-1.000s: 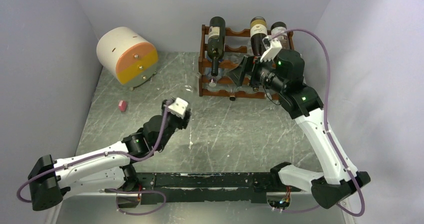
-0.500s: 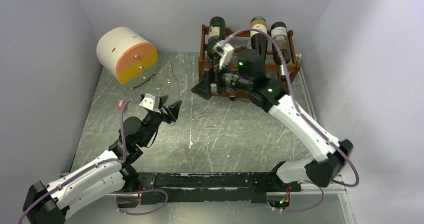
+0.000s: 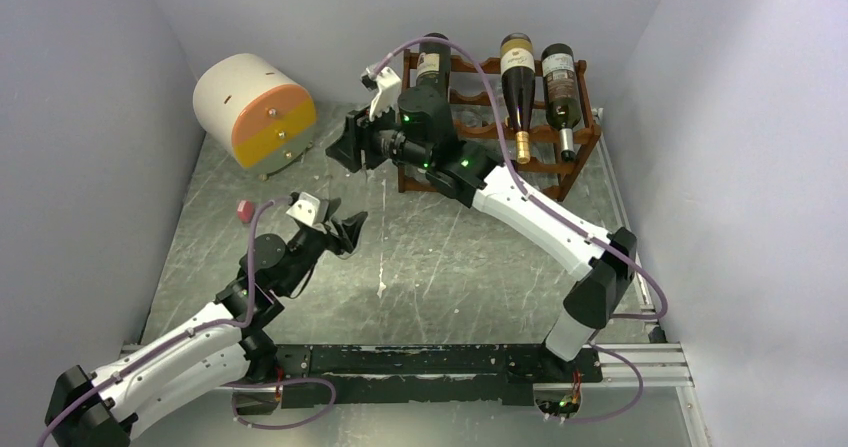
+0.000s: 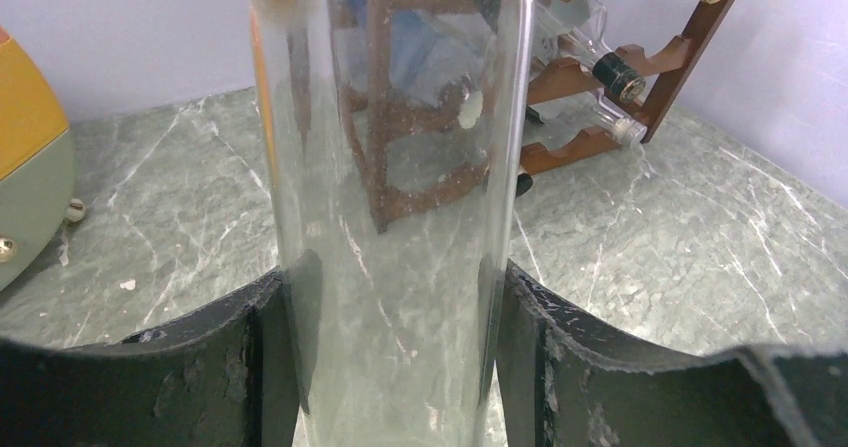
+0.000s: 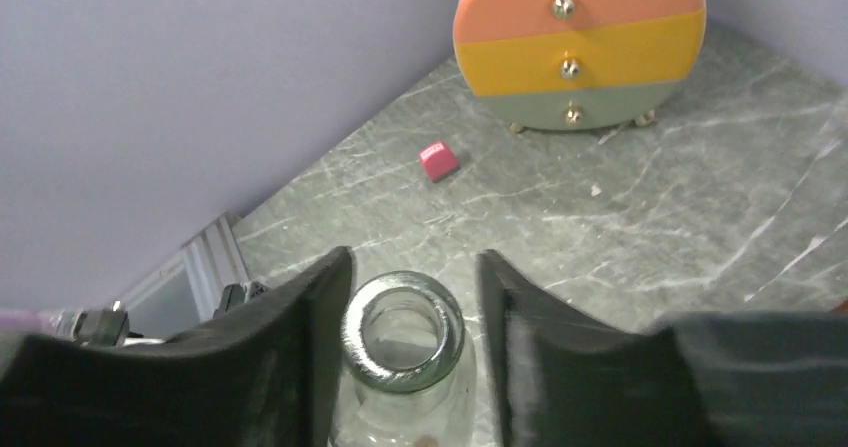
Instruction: Take the wine bottle off the wine rack
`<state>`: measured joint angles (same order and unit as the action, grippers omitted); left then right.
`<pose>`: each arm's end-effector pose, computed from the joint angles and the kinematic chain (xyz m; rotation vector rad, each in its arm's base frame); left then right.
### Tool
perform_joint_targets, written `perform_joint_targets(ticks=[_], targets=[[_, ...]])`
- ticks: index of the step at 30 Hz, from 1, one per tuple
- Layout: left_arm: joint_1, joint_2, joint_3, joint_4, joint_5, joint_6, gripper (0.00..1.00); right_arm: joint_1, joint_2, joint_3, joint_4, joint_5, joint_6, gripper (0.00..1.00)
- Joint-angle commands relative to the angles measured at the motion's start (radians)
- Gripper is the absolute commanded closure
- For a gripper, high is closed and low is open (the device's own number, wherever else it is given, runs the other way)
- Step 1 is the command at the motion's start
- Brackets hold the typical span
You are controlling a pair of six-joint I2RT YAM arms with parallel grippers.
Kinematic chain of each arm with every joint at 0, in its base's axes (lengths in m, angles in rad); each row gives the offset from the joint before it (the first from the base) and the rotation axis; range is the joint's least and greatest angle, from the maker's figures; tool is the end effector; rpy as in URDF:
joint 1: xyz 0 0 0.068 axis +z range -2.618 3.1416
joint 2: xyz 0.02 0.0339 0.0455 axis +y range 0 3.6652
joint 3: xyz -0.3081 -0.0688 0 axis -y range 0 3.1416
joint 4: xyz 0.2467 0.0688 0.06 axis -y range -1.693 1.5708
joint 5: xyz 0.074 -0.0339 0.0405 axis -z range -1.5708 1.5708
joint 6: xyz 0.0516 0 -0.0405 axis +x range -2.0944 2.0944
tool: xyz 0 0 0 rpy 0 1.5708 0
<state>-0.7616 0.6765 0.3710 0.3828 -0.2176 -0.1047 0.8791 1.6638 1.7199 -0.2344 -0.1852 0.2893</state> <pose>0.1214 -0.1003 0.2990 0.3180 1.4849 -0.5344 0.2569 0.3251 0.4719 -0.6761 1.7310 0.9977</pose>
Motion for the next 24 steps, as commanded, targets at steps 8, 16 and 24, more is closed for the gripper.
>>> perform_joint_targets(ticks=[8, 16, 24], targets=[[0.004, 0.040, 0.149, -0.136, -0.040, -0.076, 0.34, 0.053, 0.009, 0.012, 0.038, 0.113, -0.050, 1.00], [0.005, 0.104, 0.252, -0.254, -0.003, -0.128, 0.04, 0.072, 0.020, 0.039, -0.014, 0.172, -0.138, 1.00], [0.006, 0.139, 0.294, -0.305, -0.012, -0.135, 0.17, 0.078, -0.002, 0.019, -0.022, 0.142, -0.167, 1.00]])
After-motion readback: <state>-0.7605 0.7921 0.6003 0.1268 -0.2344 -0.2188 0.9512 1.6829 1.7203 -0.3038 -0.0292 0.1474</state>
